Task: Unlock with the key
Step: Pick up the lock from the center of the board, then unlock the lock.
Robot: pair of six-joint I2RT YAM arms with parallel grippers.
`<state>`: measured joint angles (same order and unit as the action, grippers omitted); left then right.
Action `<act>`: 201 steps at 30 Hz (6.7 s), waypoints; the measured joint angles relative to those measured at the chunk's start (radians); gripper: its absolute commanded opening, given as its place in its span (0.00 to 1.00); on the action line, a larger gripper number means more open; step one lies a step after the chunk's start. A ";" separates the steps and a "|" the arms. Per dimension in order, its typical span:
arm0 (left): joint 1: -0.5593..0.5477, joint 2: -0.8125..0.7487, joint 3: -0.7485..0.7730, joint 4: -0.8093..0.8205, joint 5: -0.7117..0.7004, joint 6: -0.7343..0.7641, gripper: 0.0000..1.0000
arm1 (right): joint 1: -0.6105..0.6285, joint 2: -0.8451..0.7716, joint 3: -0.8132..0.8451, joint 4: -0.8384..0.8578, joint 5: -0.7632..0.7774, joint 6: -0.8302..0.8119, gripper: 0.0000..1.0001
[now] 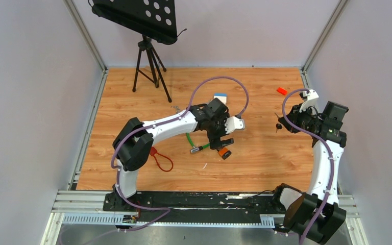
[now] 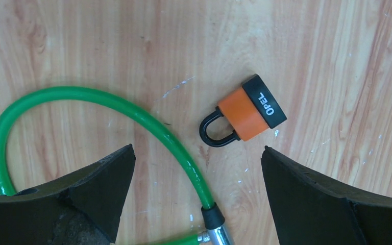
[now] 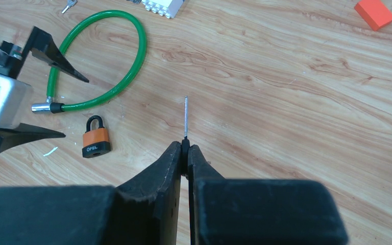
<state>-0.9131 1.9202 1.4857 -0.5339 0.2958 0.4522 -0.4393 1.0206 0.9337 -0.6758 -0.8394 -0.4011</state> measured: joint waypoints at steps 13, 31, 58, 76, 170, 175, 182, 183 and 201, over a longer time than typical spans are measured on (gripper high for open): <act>-0.051 0.075 0.049 -0.189 0.011 0.381 0.97 | 0.000 0.000 0.000 0.000 0.001 0.000 0.00; -0.109 0.235 0.239 -0.302 -0.002 0.603 0.84 | 0.000 0.000 0.000 0.000 0.011 0.000 0.00; -0.115 0.302 0.294 -0.393 0.029 0.657 0.53 | 0.000 0.000 0.000 0.000 0.020 0.000 0.00; -0.117 -0.035 -0.117 -0.044 -0.005 0.373 0.00 | 0.009 -0.003 0.000 -0.009 -0.049 -0.007 0.00; -0.047 -0.504 -0.222 -0.214 0.480 0.486 0.00 | 0.762 -0.210 0.033 -0.401 -0.171 -0.433 0.00; -0.047 -0.535 -0.330 -0.053 0.308 0.422 0.00 | 0.766 -0.110 0.037 -0.367 -0.230 -0.383 0.00; -0.047 -0.638 -0.497 0.137 0.124 0.393 0.00 | 0.766 -0.021 0.036 -0.285 -0.256 -0.279 0.00; -0.047 -0.649 -0.510 0.155 0.113 0.390 0.00 | 0.766 -0.005 0.036 -0.276 -0.256 -0.269 0.00; -0.047 -0.718 -0.709 0.487 0.034 0.367 0.00 | 0.770 0.248 0.108 -0.231 -0.265 -0.167 0.00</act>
<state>-0.9596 1.2022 0.7765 -0.0467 0.3294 0.8192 0.3309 1.2686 1.0420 -0.9070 -1.1046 -0.5682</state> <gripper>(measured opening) 0.523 0.087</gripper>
